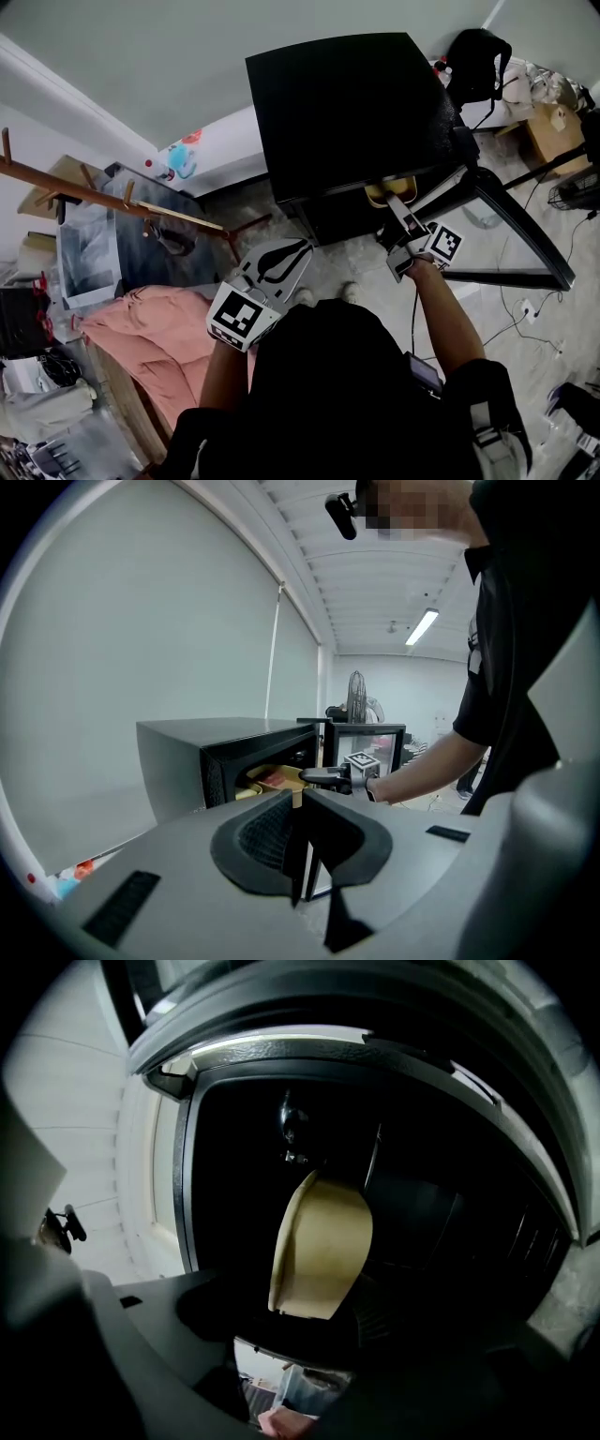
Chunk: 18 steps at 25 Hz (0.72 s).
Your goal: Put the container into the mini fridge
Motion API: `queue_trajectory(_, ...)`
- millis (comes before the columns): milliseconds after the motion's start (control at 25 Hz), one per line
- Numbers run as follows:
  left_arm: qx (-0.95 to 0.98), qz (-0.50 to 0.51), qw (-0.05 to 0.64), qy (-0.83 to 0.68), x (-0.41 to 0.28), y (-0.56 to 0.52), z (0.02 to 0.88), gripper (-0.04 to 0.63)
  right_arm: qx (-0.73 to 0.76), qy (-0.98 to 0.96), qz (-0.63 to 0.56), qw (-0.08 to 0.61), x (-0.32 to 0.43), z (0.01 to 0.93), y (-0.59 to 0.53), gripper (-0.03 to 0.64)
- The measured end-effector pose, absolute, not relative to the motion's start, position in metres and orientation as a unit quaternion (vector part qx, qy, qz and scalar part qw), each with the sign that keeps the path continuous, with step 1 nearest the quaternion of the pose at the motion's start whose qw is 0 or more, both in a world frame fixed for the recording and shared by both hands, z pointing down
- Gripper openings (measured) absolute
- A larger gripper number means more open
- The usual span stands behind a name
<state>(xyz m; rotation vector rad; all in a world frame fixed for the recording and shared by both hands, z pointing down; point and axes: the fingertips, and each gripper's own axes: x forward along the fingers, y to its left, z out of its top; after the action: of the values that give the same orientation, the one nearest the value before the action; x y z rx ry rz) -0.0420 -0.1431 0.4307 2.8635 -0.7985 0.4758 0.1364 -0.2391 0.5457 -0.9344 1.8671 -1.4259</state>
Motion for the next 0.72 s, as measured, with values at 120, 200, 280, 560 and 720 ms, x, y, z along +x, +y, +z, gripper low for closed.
queue_trajectory(120, 0.952, 0.156, 0.066, -0.257, -0.04, -0.143, 0.431, 0.046, -0.37, 0.718, -0.521, 0.276, 0.136, 0.547, -0.227, 0.313)
queue_trajectory(200, 0.953, 0.156, 0.065, -0.25, -0.038, -0.143, 0.432, 0.046, -0.38, 0.719, -0.516, 0.269, 0.136, 0.549, -0.224, 0.311)
queue_trajectory(280, 0.955, 0.152, 0.064, -0.247, -0.036, -0.143, 0.433, 0.046, -0.391, 0.711, -0.52, 0.268, 0.137, 0.552, -0.22, 0.311)
queue_trajectory(560, 0.959, 0.147, 0.067, -0.235, -0.032, -0.141, 0.435, 0.046, -0.495, 0.692, -0.482, 0.209, 0.155, 0.565, -0.2, 0.16)
queue_trajectory(720, 0.959, 0.149, 0.069, -0.23, -0.032, -0.137, 0.436, 0.046, -0.503, 0.688, -0.477, 0.216, 0.156, 0.558, -0.206, 0.12)
